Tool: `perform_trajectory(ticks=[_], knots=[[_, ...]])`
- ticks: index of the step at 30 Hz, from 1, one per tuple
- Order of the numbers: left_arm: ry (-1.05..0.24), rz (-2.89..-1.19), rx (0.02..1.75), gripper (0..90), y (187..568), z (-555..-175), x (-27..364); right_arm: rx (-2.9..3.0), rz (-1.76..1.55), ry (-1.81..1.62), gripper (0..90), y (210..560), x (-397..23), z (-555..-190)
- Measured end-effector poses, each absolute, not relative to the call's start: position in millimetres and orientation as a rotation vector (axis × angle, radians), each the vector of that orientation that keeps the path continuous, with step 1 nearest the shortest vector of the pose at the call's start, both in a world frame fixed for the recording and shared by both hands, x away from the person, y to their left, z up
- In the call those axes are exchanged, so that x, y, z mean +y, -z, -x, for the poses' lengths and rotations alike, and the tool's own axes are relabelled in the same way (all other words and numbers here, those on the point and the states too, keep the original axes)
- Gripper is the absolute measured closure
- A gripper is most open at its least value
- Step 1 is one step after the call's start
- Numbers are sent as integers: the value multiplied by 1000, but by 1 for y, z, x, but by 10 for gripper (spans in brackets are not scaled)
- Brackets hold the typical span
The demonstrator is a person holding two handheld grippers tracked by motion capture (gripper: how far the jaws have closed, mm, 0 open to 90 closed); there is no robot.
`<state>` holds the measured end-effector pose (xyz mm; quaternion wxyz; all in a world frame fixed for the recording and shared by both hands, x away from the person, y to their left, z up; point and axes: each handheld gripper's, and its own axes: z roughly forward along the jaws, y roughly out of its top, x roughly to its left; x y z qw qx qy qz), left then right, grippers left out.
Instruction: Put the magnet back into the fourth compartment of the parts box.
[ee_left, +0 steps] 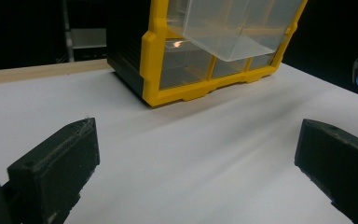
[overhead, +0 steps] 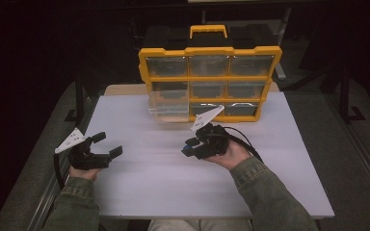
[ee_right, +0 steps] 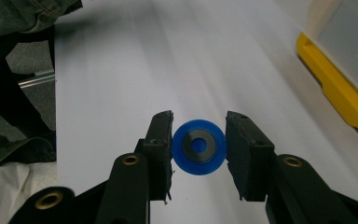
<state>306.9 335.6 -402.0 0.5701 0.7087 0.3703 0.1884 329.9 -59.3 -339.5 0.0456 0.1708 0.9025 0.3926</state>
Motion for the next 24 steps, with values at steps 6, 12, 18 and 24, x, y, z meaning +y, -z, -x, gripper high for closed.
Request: perform_trajectory(ticks=[6, 12, 18, 24], knots=[[-442, -1663, 869, 0, 402, -307, 336, 2749, -520, -1212, 608, 329, -59, -333], [-441, -1665, 868, 0, 402, -307, 335, 2762, -502, -1193, 607, 321, -56, -336], [-440, -1665, 870, 0, 402, -307, 335, 2759, -510, -1180, 607, 312, -54, -339], [-439, -1665, 870, 0, 403, -307, 335, 2750, -498, -1186, 607, 300, -51, -344]])
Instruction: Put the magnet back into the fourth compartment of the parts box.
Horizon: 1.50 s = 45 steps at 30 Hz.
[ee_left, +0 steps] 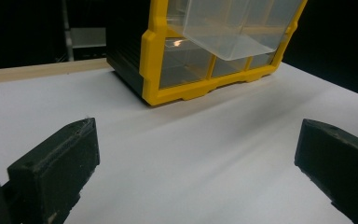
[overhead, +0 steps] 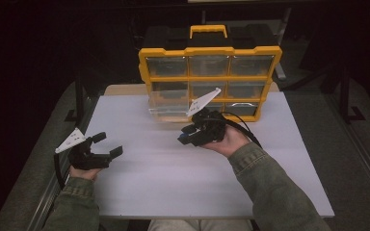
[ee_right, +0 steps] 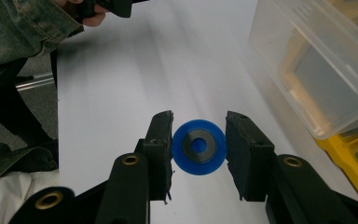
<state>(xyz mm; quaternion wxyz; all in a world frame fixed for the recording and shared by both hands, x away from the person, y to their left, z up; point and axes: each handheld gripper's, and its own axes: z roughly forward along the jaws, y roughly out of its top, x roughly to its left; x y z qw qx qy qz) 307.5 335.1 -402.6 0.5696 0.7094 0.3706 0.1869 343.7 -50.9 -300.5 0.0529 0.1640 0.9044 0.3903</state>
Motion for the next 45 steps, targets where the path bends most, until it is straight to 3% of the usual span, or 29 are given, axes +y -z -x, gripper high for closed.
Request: perform_trajectory(ticks=[45], knots=[[-433, -1664, 872, 0, 403, -309, 336, 2682, -520, -1141, 607, 242, -33, -393]])
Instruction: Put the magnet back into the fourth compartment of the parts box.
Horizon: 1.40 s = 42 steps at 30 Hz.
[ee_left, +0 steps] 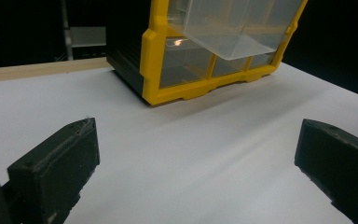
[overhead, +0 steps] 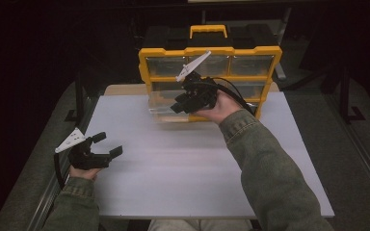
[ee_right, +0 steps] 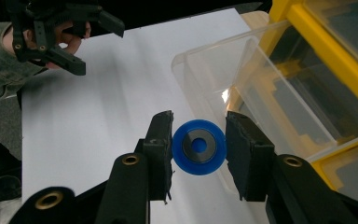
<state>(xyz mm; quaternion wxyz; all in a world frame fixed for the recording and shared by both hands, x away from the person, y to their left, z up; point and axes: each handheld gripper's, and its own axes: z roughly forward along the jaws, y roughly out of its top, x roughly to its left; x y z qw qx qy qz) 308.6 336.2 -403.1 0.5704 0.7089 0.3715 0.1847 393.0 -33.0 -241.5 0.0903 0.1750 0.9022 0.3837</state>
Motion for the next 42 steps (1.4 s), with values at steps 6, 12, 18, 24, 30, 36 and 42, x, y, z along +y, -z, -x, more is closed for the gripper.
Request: perform_trajectory(ticks=[6, 12, 18, 24, 30, 36, 42], knots=[[-433, -1664, 871, 0, 403, -309, 336, 2672, -521, -1134, 608, 233, -29, -398], [-433, -1663, 870, 0, 403, -309, 336, 2679, -514, -1123, 608, 227, -21, -402], [-430, -1665, 870, 0, 403, -309, 336, 2686, -523, -1108, 607, 225, -13, -409], [-430, -1662, 871, 0, 403, -309, 336, 2691, -532, -1109, 607, 224, -9, -414], [-425, -1663, 868, 0, 404, -310, 335, 2690, -560, -1104, 607, 228, -5, -423], [-425, -1661, 868, 0, 404, -310, 336, 2690, -574, -1104, 607, 230, 1, -430], [-422, -1662, 868, 0, 404, -311, 336, 2690, -590, -1105, 607, 231, 5, -436]])
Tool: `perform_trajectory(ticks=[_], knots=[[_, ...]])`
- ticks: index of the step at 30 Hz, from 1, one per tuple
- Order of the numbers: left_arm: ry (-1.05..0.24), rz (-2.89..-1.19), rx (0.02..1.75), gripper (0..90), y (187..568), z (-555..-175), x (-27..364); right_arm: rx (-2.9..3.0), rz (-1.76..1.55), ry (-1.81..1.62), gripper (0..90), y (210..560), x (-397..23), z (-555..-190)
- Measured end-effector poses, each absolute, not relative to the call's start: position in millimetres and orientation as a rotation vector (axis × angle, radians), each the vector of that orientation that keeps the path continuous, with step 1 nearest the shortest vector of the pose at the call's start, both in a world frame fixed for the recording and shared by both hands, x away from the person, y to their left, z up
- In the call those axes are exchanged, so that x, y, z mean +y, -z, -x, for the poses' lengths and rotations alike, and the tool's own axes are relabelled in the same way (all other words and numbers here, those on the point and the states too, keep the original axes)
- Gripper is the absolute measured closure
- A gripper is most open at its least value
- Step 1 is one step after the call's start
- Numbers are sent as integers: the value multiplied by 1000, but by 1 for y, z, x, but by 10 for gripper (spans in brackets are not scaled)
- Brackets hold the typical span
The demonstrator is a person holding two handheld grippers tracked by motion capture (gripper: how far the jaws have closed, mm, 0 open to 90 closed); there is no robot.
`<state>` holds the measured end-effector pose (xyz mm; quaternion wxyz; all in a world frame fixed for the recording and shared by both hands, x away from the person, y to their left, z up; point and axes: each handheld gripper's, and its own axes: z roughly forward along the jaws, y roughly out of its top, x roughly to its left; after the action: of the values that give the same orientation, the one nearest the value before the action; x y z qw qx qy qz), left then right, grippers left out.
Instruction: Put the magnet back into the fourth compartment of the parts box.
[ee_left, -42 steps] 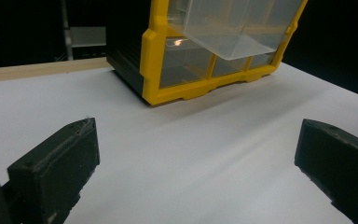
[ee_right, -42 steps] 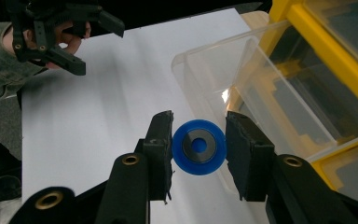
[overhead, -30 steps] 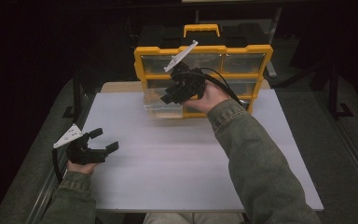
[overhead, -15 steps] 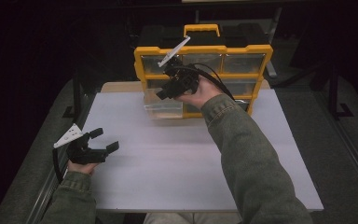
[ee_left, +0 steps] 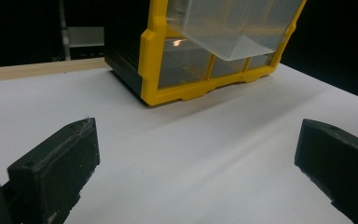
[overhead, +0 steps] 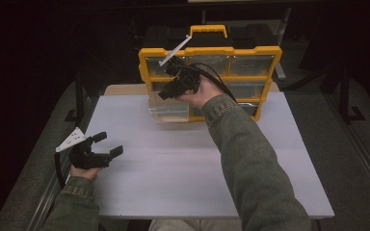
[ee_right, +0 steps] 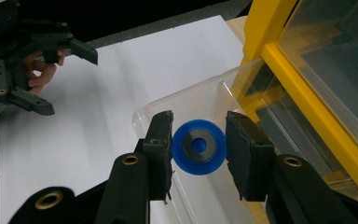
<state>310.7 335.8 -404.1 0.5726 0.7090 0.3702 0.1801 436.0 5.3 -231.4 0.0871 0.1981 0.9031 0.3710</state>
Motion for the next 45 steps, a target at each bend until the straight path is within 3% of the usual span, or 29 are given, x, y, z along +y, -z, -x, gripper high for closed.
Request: perform_trajectory(ticks=[6, 9, 17, 21, 45], knots=[[-420, -1661, 867, 0, 404, -311, 336, 2699, -620, -1100, 598, 237, 9, -443], [-417, -1661, 866, 0, 404, -311, 336, 2715, -655, -1089, 423, 240, 9, -447], [-411, -1666, 865, 0, 405, -312, 335, 2738, -665, -1093, 120, 246, -1, -445], [-411, -1670, 865, 0, 405, -312, 335, 2714, -684, -1106, 21, 245, -8, -442], [-414, -1680, 870, 0, 406, -313, 335, 2608, -667, -1172, 0, 236, -38, -420]])
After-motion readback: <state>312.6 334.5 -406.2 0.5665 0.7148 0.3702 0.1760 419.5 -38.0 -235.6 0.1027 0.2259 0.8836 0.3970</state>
